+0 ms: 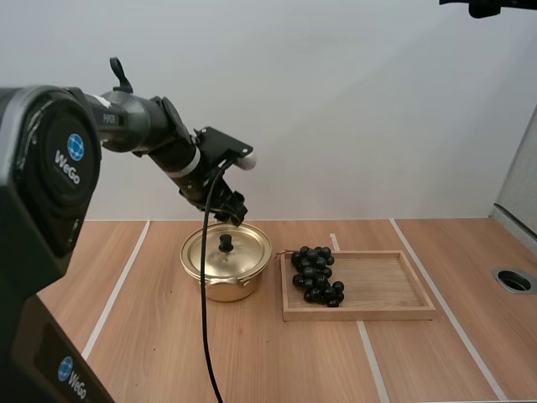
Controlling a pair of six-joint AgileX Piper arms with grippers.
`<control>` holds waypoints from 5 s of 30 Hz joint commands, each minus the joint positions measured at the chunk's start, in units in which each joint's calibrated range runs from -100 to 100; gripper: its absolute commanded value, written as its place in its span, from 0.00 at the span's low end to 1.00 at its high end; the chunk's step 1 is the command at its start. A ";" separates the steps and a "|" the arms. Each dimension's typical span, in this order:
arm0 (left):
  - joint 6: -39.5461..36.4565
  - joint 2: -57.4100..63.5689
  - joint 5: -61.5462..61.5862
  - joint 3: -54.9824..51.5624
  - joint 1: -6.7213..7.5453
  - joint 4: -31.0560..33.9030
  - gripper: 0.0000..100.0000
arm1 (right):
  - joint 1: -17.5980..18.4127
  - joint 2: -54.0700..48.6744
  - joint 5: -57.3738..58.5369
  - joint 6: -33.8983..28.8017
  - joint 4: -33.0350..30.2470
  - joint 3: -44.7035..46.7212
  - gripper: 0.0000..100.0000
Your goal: Open the pot, put the pineapple inside, and close it
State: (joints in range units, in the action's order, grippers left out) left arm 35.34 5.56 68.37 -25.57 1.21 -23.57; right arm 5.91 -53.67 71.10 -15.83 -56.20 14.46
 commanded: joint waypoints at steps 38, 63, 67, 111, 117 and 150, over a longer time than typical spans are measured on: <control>-29.14 76.99 -68.37 -17.02 -0.07 7.70 1.00 | -0.20 -15.00 -20.44 22.69 38.79 1.75 1.00; -25.61 94.44 -67.39 -68.36 0.98 7.94 1.00 | -6.85 -34.72 -41.04 40.75 53.97 62.83 1.00; -25.61 94.44 -55.26 -68.36 0.41 8.42 1.00 | -6.85 -39.19 -34.94 40.84 54.60 62.98 1.00; -42.11 94.44 -34.39 -71.94 -1.62 17.39 1.00 | -1.03 -40.71 -70.58 43.00 69.57 85.54 0.00; -43.64 94.44 -39.10 -74.43 -1.62 21.32 1.00 | -2.08 -42.39 -65.09 43.00 69.57 85.54 0.00; -43.44 94.44 -38.24 -74.43 -1.62 24.75 0.00 | -7.60 -46.33 -46.82 32.80 60.17 85.54 0.00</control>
State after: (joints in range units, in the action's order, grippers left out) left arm -7.84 99.62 30.84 -99.88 -0.52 0.40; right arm -1.47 -99.57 27.78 20.82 7.86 100.00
